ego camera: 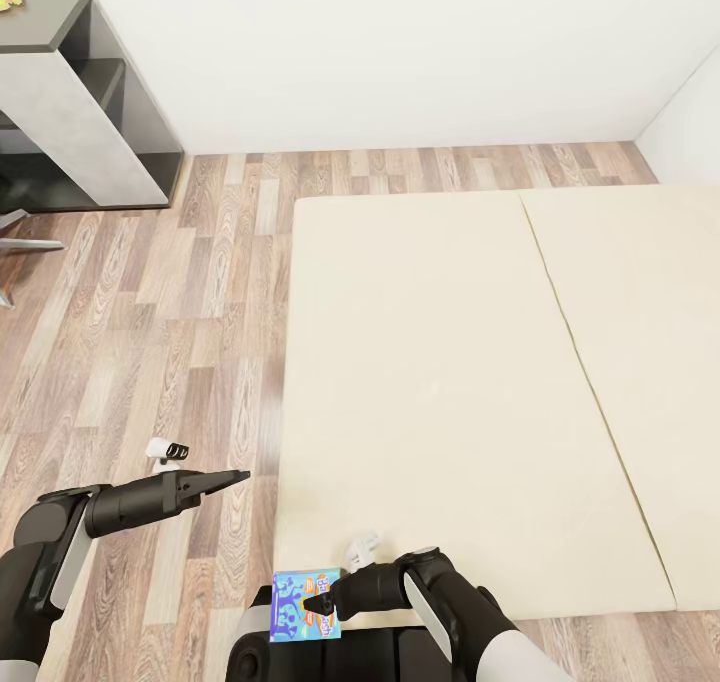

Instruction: Put all the toys in the child's room - the three board games (two on the bed and one on the table), the two jigsaw puzzles on the table, and the tennis ball on the table - inside the toy box on the table in the child's room.

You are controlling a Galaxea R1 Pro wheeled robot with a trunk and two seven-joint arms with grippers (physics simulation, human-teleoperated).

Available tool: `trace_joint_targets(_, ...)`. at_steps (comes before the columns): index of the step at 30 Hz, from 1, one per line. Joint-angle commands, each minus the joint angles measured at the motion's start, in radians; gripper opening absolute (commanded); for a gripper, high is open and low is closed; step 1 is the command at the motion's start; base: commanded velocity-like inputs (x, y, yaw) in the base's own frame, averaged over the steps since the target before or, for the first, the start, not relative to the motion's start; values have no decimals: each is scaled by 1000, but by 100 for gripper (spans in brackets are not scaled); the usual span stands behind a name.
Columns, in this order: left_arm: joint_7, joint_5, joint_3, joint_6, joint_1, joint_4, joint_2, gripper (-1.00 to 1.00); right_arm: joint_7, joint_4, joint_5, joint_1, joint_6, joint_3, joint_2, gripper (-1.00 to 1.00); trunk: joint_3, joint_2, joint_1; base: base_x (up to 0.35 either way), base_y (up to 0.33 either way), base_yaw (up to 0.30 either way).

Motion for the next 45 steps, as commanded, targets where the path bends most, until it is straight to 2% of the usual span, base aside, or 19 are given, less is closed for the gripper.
trace_joint_targets(1, -4, -1, 0, 11, 0, 0, 0, 100, -2, -1, -10, 0, 10, 1, 0, 100, 0, -1, 0, 0, 0, 0)
trace_joint_targets(37, -4, -1, -1, 11, 0, 0, -1, 100, -2, -1, -10, 0, 10, 1, 0, 100, -5, -1, 0, 0, 0, 14)
trace_joint_targets(45, -4, -1, -2, 11, 0, 0, -1, 100, -3, -1, -10, 0, 10, 1, 0, 100, -8, -1, 0, 0, 0, 109)
